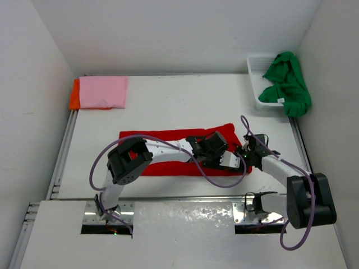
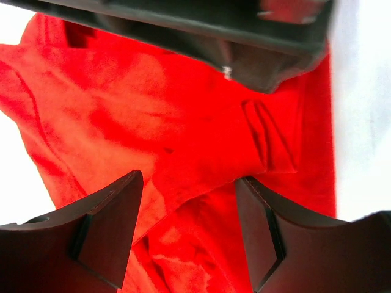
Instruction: Fold and stack the t-shirts
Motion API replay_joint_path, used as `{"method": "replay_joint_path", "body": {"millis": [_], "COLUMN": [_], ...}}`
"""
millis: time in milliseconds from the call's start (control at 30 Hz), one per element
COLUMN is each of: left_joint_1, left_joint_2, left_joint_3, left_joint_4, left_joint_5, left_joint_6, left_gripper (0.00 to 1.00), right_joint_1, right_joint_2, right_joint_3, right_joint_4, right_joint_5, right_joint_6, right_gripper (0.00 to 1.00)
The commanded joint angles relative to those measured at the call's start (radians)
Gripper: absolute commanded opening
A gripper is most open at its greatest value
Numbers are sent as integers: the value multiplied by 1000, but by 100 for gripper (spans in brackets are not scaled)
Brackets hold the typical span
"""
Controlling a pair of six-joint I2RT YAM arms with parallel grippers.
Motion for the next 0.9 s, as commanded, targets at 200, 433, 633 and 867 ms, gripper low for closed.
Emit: {"method": "replay_joint_path", "body": {"millis": [200,433,633,867], "left_joint_1": [-16,-9,30,49], "left_joint_2": [1,-5,-35,-91], "left_joint_3": [-46,-34,-14,-57], "left_joint_4": [92,72,-73,-184], "left_joint_5": [70,27,40,82], "left_joint_6": [-4,-34,-4,55], "left_gripper": [53,0,0,0], "right_joint_1": [2,0,2,2], "right_joint_2": [31,3,-43,-61], "right_joint_3": [14,25,79,125], "right_joint_4": [72,20,-84,-161], "right_joint_5": [-17,21,92,161], "right_joint_6": [30,1,-66,-128], "right_gripper": [14,0,0,0]}}
